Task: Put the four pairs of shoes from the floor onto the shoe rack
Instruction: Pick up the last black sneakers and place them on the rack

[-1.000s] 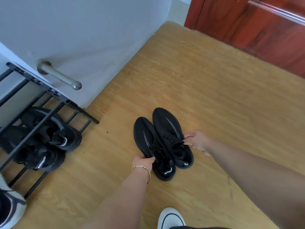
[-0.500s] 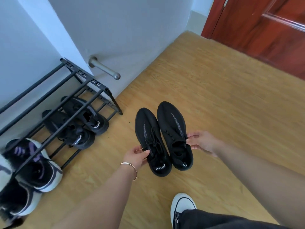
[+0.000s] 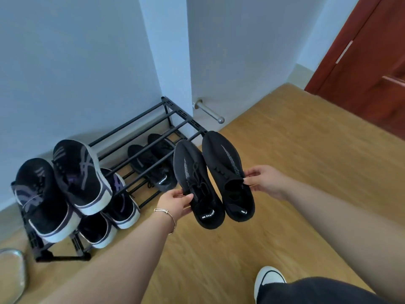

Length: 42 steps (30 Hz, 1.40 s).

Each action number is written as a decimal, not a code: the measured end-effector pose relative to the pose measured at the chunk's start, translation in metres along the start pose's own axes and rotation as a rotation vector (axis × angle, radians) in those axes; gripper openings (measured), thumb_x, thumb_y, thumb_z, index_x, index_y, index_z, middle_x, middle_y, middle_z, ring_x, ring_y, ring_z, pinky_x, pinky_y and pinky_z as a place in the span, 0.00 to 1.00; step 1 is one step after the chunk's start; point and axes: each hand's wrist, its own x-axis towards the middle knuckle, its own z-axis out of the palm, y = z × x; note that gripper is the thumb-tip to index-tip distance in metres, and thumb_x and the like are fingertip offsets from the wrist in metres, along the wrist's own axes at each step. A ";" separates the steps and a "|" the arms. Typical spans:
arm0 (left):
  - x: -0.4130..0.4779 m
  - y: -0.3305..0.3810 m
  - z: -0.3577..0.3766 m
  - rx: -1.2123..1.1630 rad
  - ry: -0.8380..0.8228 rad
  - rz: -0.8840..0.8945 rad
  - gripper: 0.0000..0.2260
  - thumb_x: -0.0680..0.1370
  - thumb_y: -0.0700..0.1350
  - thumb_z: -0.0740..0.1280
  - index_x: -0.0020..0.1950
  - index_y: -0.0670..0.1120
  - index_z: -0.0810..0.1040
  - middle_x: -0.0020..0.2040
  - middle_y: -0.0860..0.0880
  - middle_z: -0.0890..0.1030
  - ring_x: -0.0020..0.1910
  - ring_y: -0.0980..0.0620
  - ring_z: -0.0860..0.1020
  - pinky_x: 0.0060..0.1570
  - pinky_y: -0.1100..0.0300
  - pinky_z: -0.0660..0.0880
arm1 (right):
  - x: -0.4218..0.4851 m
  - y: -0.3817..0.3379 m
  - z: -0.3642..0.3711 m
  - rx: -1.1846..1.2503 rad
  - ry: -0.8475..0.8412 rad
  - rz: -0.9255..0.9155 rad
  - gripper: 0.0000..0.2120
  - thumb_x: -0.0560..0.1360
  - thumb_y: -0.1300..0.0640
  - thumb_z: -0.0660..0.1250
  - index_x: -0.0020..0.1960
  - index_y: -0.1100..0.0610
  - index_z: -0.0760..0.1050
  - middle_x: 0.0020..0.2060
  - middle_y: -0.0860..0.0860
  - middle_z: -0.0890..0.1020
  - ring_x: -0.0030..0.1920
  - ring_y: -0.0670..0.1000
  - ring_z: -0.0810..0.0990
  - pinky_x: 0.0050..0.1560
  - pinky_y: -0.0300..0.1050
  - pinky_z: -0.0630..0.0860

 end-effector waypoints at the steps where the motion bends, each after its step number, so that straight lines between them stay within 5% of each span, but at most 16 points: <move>1: -0.004 0.006 -0.008 0.001 0.012 0.020 0.16 0.76 0.32 0.69 0.64 0.35 0.74 0.56 0.37 0.82 0.52 0.41 0.84 0.45 0.51 0.84 | 0.000 -0.010 0.008 -0.014 -0.001 -0.018 0.13 0.75 0.68 0.70 0.59 0.67 0.78 0.50 0.60 0.81 0.50 0.57 0.81 0.58 0.55 0.79; 7: -0.025 0.037 -0.041 -0.053 0.047 0.106 0.06 0.78 0.31 0.66 0.48 0.41 0.78 0.44 0.43 0.83 0.45 0.45 0.83 0.47 0.52 0.82 | 0.004 -0.061 0.046 -0.045 -0.014 -0.102 0.11 0.75 0.67 0.71 0.57 0.64 0.79 0.49 0.57 0.83 0.48 0.54 0.82 0.49 0.46 0.79; 13: -0.024 0.069 -0.060 -0.171 0.085 0.124 0.06 0.79 0.31 0.65 0.54 0.36 0.78 0.50 0.39 0.84 0.45 0.42 0.84 0.42 0.54 0.84 | 0.031 -0.106 0.068 -0.083 -0.070 -0.177 0.10 0.76 0.66 0.70 0.58 0.65 0.81 0.49 0.57 0.85 0.48 0.54 0.84 0.48 0.45 0.79; 16: -0.011 0.083 -0.066 -0.219 0.154 0.134 0.13 0.79 0.32 0.66 0.63 0.34 0.75 0.54 0.36 0.83 0.52 0.38 0.84 0.41 0.53 0.84 | 0.058 -0.124 0.078 -0.087 -0.102 -0.202 0.12 0.76 0.67 0.69 0.60 0.66 0.80 0.51 0.58 0.85 0.49 0.55 0.83 0.48 0.45 0.80; 18: 0.001 0.090 -0.070 -0.243 0.197 0.134 0.18 0.78 0.32 0.66 0.68 0.34 0.71 0.50 0.38 0.83 0.47 0.41 0.84 0.37 0.55 0.84 | 0.078 -0.134 0.084 -0.091 -0.109 -0.211 0.12 0.77 0.67 0.69 0.59 0.66 0.80 0.51 0.58 0.85 0.48 0.55 0.83 0.49 0.45 0.79; 21: 0.017 0.103 -0.072 -0.291 0.257 0.130 0.25 0.78 0.31 0.67 0.73 0.34 0.65 0.49 0.37 0.82 0.47 0.41 0.83 0.48 0.47 0.81 | 0.106 -0.152 0.093 -0.111 -0.125 -0.213 0.08 0.77 0.66 0.68 0.56 0.62 0.80 0.48 0.56 0.84 0.47 0.54 0.82 0.50 0.45 0.78; 27: 0.040 0.124 -0.077 -0.349 0.359 0.136 0.27 0.77 0.30 0.67 0.75 0.34 0.63 0.57 0.33 0.80 0.57 0.35 0.81 0.57 0.38 0.78 | 0.170 -0.184 0.109 -0.174 -0.190 -0.181 0.12 0.75 0.64 0.71 0.58 0.66 0.80 0.50 0.59 0.86 0.48 0.57 0.83 0.47 0.46 0.79; 33: 0.056 0.137 -0.086 -0.297 0.378 0.105 0.21 0.78 0.31 0.66 0.70 0.31 0.68 0.43 0.40 0.81 0.48 0.41 0.82 0.51 0.46 0.78 | 0.212 -0.193 0.121 -0.198 -0.238 -0.100 0.14 0.75 0.64 0.72 0.59 0.67 0.79 0.50 0.61 0.85 0.44 0.55 0.83 0.43 0.44 0.79; 42: 0.073 0.149 -0.093 -0.248 0.399 0.095 0.24 0.78 0.32 0.68 0.72 0.33 0.65 0.49 0.37 0.82 0.51 0.39 0.81 0.48 0.46 0.81 | 0.231 -0.188 0.119 -0.174 -0.246 -0.079 0.15 0.75 0.63 0.72 0.60 0.67 0.77 0.52 0.63 0.85 0.48 0.56 0.84 0.47 0.46 0.80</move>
